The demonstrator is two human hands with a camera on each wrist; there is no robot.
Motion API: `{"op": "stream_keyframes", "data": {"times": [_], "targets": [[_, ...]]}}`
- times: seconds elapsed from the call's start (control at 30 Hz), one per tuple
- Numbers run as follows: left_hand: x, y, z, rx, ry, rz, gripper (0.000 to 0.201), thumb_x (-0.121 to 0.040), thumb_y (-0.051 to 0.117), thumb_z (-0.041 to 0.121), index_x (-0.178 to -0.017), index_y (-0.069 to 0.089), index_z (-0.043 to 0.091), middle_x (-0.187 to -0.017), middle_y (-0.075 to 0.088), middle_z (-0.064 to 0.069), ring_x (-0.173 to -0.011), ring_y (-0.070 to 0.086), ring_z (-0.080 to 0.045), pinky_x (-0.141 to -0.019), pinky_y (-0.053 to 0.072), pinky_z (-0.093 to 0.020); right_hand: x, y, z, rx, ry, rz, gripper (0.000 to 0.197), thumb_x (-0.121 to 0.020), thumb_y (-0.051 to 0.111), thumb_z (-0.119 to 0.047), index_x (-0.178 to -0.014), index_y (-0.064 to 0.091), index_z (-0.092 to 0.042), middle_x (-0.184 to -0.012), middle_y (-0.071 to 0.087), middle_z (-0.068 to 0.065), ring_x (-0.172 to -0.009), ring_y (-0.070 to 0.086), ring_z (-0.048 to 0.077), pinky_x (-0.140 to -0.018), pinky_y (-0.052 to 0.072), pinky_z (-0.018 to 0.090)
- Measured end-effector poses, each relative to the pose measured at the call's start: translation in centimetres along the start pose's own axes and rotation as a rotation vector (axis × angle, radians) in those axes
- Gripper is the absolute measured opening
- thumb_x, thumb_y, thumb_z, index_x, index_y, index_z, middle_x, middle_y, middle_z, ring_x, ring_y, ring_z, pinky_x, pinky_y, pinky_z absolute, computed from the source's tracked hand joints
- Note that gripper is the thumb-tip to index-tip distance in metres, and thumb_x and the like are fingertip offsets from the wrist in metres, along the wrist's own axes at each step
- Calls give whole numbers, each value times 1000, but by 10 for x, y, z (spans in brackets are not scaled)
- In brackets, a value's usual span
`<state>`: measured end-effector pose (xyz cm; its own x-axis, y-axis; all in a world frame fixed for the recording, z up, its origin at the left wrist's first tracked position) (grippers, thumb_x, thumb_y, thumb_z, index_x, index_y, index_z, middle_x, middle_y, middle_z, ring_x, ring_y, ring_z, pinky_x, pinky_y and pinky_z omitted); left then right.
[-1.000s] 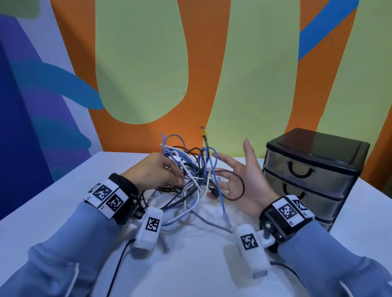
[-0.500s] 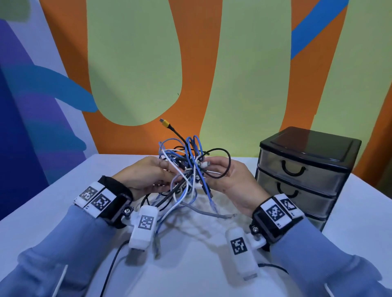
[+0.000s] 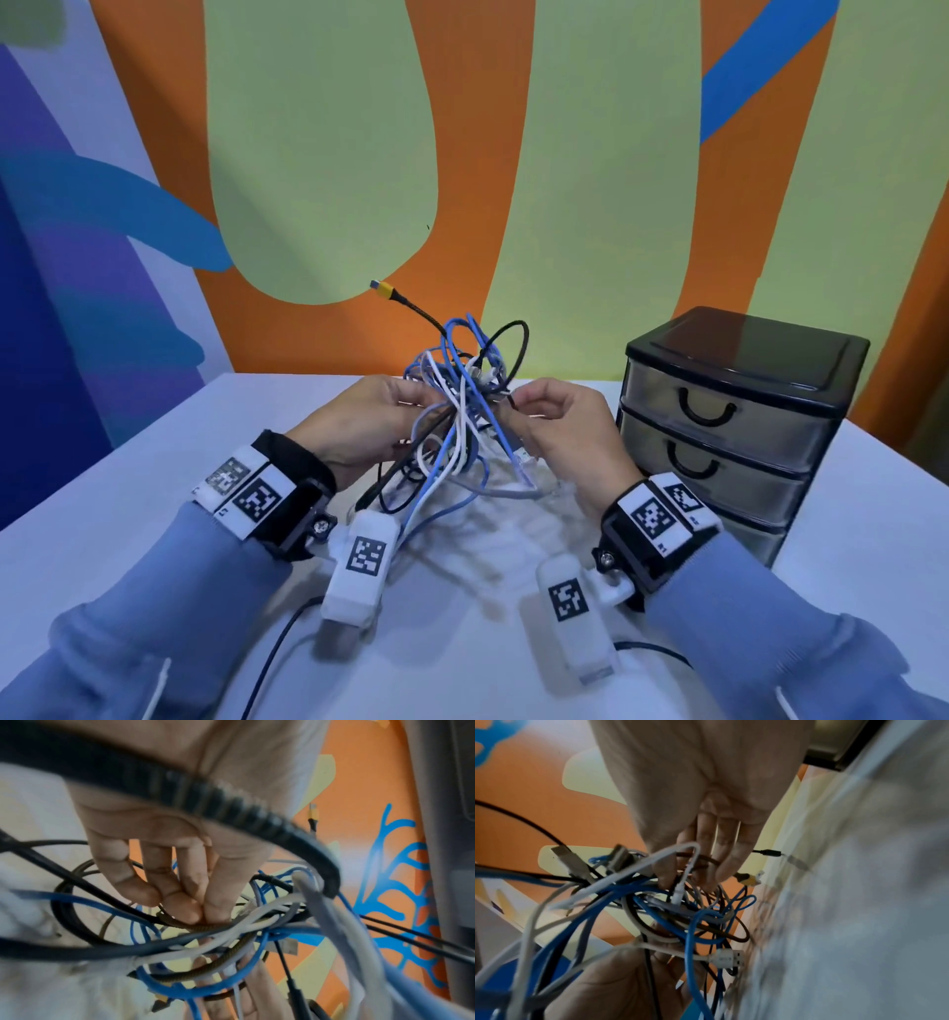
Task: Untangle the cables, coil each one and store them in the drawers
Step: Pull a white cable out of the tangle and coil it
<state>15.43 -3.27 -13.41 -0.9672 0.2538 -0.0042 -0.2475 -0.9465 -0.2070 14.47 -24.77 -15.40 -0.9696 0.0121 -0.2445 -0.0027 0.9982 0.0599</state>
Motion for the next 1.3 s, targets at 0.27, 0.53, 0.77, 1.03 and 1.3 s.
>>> {"op": "stream_keyframes", "data": {"times": [0.27, 0.53, 0.77, 1.03, 1.3], "targets": [[1, 8, 2, -59, 39, -4, 17, -100, 69, 2, -86, 78, 7, -89, 73, -21, -69, 64, -21, -62, 56, -21, 1, 0, -1, 51, 79, -105, 23, -87, 77, 6, -110, 74, 0, -93, 75, 23, -76, 69, 28, -79, 55, 44], [8, 10, 11, -159, 65, 20, 6, -92, 76, -3, -89, 77, 3, -86, 79, -19, -64, 66, -16, -60, 54, -19, 8, 1, -2, -27, 141, -240, 28, -91, 70, 13, -95, 60, -13, -80, 76, 16, -60, 72, 20, -54, 57, 26], [17, 1, 35, 38, -40, 118, 29, -98, 55, 15, -93, 82, 5, -95, 80, -11, -75, 69, -16, -68, 57, -27, 1, 0, 0, 81, 30, -116, 28, -88, 71, 15, -111, 66, 0, -93, 72, 18, -78, 66, 22, -77, 56, 37], [20, -6, 41, 98, -29, 181, 17, -95, 77, 25, -101, 81, 10, -104, 81, -17, -68, 64, -11, -64, 57, -22, -6, -5, 2, 127, -52, -54, 38, -77, 75, 24, -105, 67, 0, -86, 68, 9, -68, 61, 5, -69, 52, 18], [24, -1, 40, 76, -53, 104, 16, -95, 77, 20, -109, 71, 15, -95, 77, -14, -72, 65, -16, -58, 59, -24, -2, -6, 1, 72, -92, -78, 44, -74, 83, 18, -112, 69, 0, -105, 74, 21, -88, 65, 17, -81, 57, 30]]}}
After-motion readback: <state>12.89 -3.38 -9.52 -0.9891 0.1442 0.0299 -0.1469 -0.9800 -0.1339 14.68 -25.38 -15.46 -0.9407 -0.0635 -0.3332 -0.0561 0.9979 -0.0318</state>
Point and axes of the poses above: each hand's wrist, its own x-axis away from the middle knuckle, its own y-axis out of the palm, z = x × y, the point moved 1 cm from there along -x, towards the middle knuckle
